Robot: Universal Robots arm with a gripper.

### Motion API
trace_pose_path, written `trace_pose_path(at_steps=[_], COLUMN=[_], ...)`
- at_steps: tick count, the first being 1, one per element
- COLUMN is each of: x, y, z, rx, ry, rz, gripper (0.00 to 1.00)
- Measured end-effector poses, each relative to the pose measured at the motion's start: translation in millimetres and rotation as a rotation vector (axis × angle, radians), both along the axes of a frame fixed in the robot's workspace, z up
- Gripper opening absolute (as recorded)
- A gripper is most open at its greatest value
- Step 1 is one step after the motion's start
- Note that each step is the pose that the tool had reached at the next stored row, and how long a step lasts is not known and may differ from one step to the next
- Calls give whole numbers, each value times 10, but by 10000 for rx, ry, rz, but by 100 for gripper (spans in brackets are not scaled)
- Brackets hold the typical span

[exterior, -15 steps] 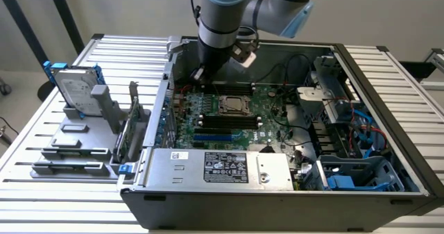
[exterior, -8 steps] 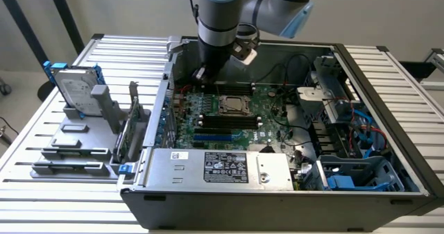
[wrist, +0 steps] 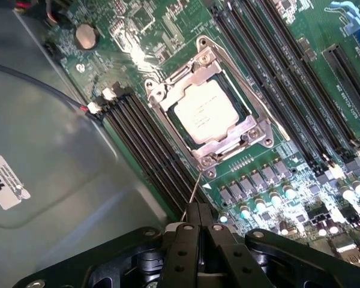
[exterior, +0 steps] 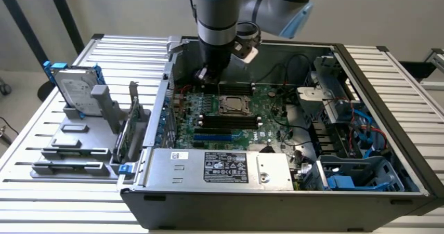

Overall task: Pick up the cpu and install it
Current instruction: 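Install the first cpu locking lever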

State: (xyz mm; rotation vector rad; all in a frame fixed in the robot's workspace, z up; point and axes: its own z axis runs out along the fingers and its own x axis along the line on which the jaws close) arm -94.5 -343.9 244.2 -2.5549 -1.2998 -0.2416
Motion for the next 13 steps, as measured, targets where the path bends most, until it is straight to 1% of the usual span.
trace_pose_path(at_steps=[2,7,8,9,10,13], x=[0,0,0,0,0,0], y=[4,7,7,7,7,6], z=[4,12,12,12,8,-27], rx=[-13,-29,-34,-34,-34,-39], ry=[-191,-747,-848,-918,-942,-941], rz=[-83,-238,-267,-298,-331,-412], gripper=[11,11,11,11,11,11])
